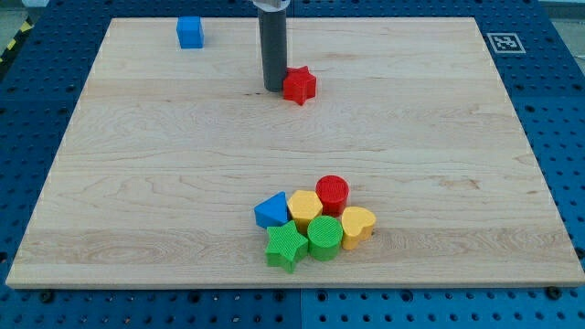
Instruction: Separate the red circle and the heart from the group of blocks
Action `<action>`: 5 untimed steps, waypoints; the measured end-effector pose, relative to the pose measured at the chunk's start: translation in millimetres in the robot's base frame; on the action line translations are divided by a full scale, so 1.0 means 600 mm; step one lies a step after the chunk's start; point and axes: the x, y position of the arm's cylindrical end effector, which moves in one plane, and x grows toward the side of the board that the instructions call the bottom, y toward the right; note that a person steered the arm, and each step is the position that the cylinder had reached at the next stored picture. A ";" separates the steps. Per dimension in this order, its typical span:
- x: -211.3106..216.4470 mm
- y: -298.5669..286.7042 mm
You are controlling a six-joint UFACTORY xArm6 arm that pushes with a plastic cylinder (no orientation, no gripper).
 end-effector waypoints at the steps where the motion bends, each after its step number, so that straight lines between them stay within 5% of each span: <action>1: 0.005 0.000; 5: 0.048 -0.084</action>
